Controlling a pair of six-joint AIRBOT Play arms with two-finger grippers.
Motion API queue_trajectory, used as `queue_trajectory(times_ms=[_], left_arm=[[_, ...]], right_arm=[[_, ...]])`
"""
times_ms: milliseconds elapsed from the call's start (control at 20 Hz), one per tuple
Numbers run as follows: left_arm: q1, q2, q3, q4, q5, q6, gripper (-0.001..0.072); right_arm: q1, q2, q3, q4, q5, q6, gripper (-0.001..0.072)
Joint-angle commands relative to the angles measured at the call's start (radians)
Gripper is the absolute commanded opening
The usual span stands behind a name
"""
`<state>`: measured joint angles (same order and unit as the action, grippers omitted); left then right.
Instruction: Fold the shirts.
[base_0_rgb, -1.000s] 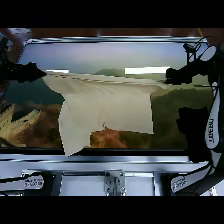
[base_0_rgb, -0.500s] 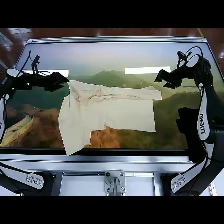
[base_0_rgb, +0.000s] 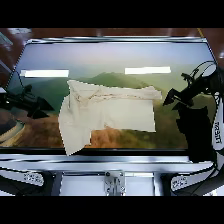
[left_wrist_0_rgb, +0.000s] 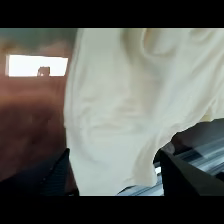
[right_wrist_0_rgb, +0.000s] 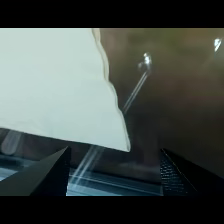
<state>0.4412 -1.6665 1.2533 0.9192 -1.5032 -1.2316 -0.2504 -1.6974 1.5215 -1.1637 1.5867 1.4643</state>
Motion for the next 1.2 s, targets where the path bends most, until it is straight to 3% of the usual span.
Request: queue_trajectory(times_ms=[0,50,150,550,600,650,700,850,1150], left_arm=[[0.014,0.020,-0.186,0.007,0.071,0.076,0.0641],[0.011,0.020,-0.201,0.006,0.099,0.079,0.0639],[0.011,0.014,-0.208,0.006,0.149,0.080,0.0540],[-0.069,-0.035,-0.207,-0.023,0.291,0.106,0.0513],[-0.083,-0.035,-0.208,-0.027,0.315,0.104,0.0376],[-0.091,-0.035,-0.207,-0.028,0.320,0.103,0.0160],[-0.092,-0.035,-0.207,-0.028,0.314,0.105,0.0035],[-0.080,-0.033,-0.203,-0.028,0.269,0.114,0.0038],[-0.072,-0.021,-0.203,-0.020,0.186,0.124,0.0038]], right_arm=[[-0.012,0.051,-0.166,0.101,-0.070,-0.033,0.0644],[-0.012,0.051,-0.171,0.101,-0.068,-0.032,0.0644],[-0.011,0.054,-0.170,0.129,-0.049,-0.029,0.0644],[-0.011,0.100,-0.170,0.129,-0.014,-0.013,0.0644],[-0.011,0.099,-0.172,0.098,-0.003,-0.003,0.0644],[-0.012,0.100,-0.179,0.045,0.003,0.014,0.0645],[-0.012,0.100,-0.196,-0.002,0.007,0.024,0.0644],[-0.028,0.100,-0.305,-0.064,-0.010,0.026,0.0645],[-0.049,0.098,-0.487,0.023,-0.208,0.024,0.0644]])
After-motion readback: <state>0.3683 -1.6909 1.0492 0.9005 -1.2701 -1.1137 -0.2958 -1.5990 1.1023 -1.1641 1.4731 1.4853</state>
